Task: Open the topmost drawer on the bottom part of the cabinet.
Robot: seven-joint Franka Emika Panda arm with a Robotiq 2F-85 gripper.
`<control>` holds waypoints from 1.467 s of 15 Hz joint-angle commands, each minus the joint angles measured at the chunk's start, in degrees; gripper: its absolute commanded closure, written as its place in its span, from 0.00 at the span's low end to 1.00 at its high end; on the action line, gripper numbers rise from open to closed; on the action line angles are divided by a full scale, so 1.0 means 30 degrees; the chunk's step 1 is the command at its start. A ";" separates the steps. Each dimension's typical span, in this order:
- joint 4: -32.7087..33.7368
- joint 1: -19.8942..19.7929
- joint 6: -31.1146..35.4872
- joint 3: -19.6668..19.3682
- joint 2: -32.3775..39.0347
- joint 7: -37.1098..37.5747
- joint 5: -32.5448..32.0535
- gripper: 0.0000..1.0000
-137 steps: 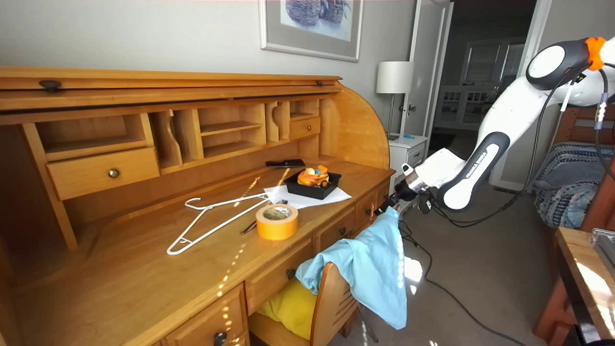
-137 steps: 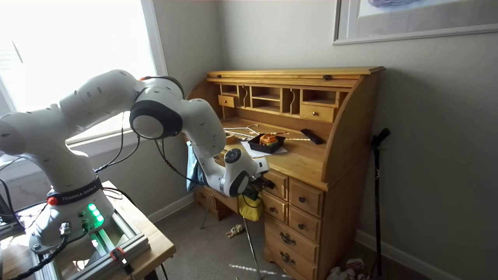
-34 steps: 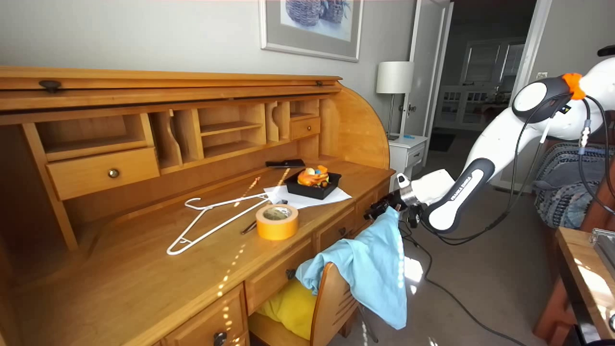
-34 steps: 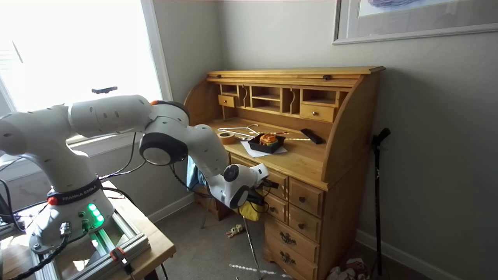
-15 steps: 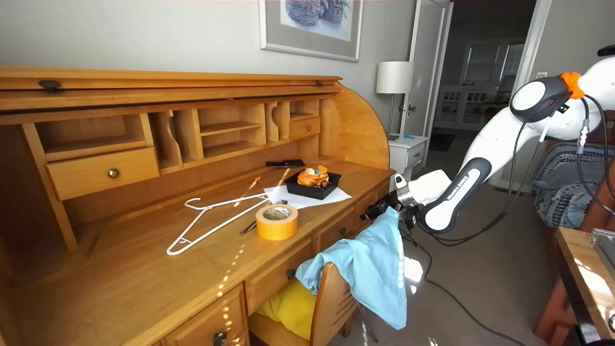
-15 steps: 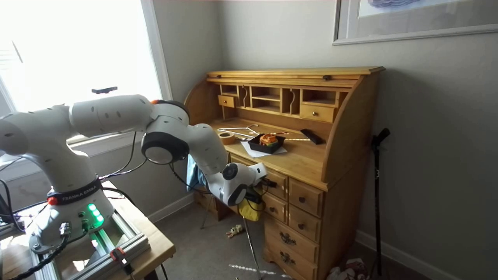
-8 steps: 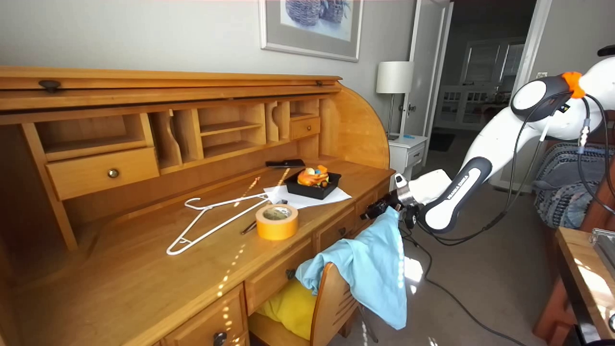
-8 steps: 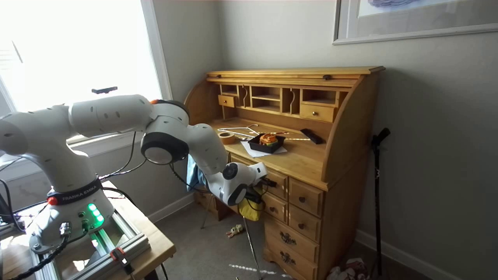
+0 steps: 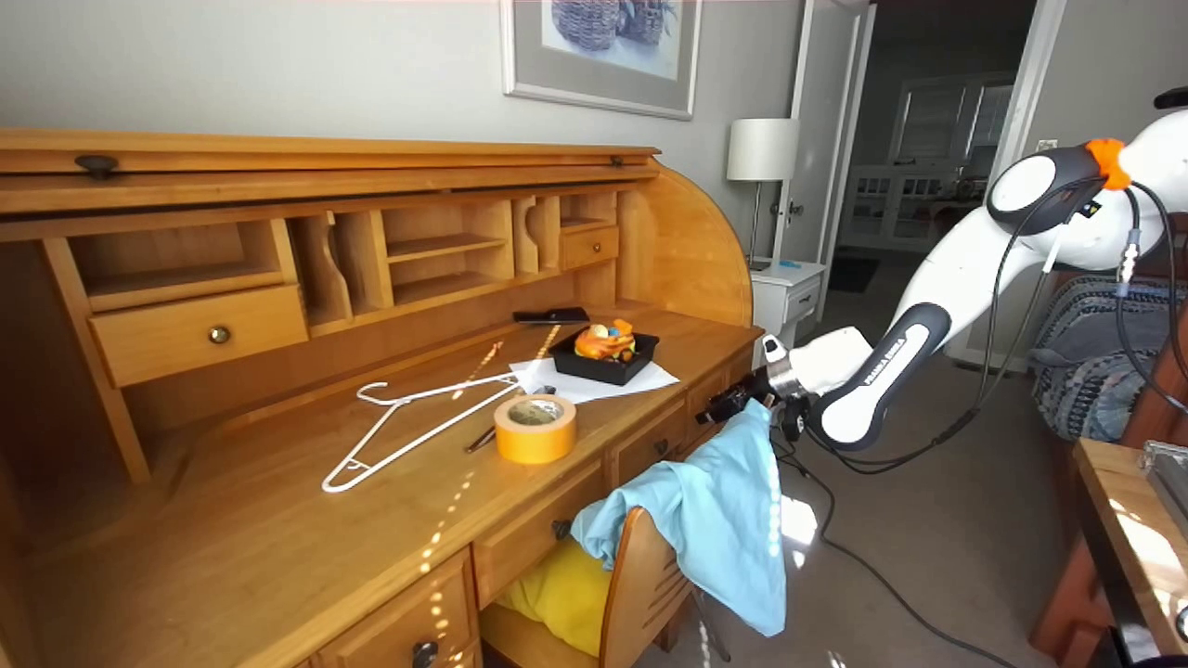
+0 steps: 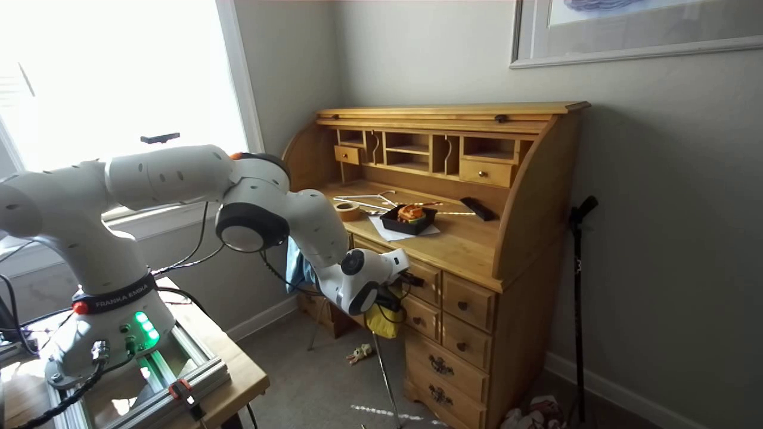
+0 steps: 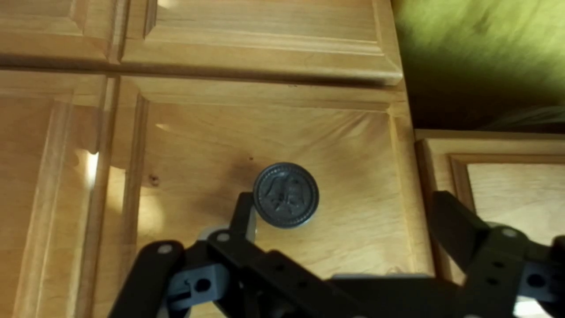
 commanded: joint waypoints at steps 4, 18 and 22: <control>-0.0430 -0.0126 0.0052 0.0024 -0.0450 0.0196 0.0355 0.00; -0.0515 -0.0925 -0.0416 0.0879 -0.0160 0.0553 -0.2041 0.00; -0.0631 -0.1700 -0.0850 0.1371 -0.0132 0.0948 -0.3699 0.00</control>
